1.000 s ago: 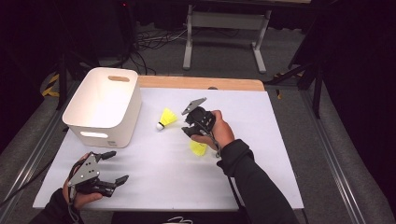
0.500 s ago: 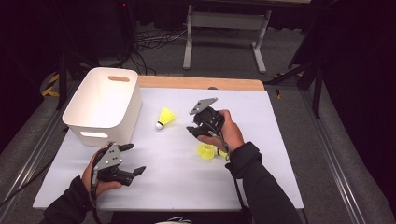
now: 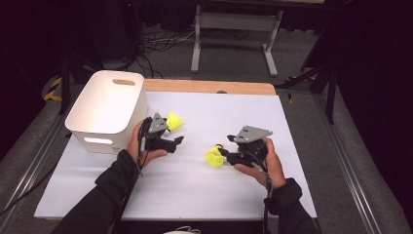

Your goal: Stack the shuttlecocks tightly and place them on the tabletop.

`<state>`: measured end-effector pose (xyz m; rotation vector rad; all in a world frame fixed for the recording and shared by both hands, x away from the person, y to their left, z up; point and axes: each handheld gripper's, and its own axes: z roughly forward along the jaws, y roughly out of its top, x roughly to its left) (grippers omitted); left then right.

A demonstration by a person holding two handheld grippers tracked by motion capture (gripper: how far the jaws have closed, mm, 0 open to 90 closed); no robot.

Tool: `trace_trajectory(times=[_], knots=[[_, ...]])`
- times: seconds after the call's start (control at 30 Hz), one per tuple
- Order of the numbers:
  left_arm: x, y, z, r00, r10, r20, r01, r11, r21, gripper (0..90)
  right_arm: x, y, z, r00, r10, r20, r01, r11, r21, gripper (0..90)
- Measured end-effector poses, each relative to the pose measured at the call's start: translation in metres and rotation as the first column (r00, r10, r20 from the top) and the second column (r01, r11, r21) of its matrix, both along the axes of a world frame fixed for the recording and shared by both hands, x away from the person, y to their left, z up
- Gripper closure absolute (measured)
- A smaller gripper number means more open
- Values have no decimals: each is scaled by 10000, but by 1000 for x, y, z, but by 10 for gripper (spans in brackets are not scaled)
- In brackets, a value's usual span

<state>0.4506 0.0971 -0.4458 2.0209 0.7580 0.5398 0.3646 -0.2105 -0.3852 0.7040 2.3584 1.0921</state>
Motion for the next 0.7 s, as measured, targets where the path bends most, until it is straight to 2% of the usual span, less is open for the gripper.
trace_trajectory(times=[0.07, 0.1, 0.17, 0.23, 0.3, 0.37, 0.4, 0.43, 0.5, 0.57, 0.7], knots=[[16, -5, -1, 9986, 514, -131, -511, 9985, 206, 114, -5, -9, -2, 10000, -17, 55, 15, 9997, 252, 456], [24, -6, -2, 9968, 688, -407, -682, 9976, 149, 114, -8, -13, -4, 9999, -36, 94, 33, 9994, 333, 455], [39, -10, -7, 9894, 1145, -894, -1118, 9931, 348, 111, -11, -21, -7, 9999, -67, 126, 63, 9995, 324, 445], [50, -11, -11, 9853, 1242, -1177, -1208, 9920, 357, 115, -13, -26, -7, 9996, -125, 270, 119, 9997, 218, 434], [61, -11, -17, 9744, 1654, -1520, -1594, 9859, 510, 116, -16, -32, -6, 9995, -81, 301, 67, 9989, 461, 426], [69, -10, -22, 9659, 1735, -1924, -1695, 9848, 372, 127, -20, -40, -4, 9987, -143, 497, 107, 9974, 713, 411], [72, -9, -24, 9616, 1741, -2122, -1690, 9847, 420, 133, -22, -44, -3, 9982, -176, 582, 127, 9963, 847, 400], [75, -8, -26, 9610, 1784, -2113, -1724, 9839, 469, 137, -23, -46, -3, 9974, -238, 676, 173, 9952, 960, 382], [79, -8, -28, 9539, 1611, -2534, -1545, 9869, 461, 161, -26, -51, -2, 9967, -201, 788, 111, 9935, 1128, 371], [80, -9, -30, 9535, 1352, -2694, -1292, 9908, 400, 215, -27, -54, -3, 9961, -283, 834, 180, 9924, 1219, 324], [80, -9, -30, 9590, 853, -2701, -726, 9957, 568, 329, -27, -54, -4, 9958, -254, 876, 143, 9920, 1253, 316]])
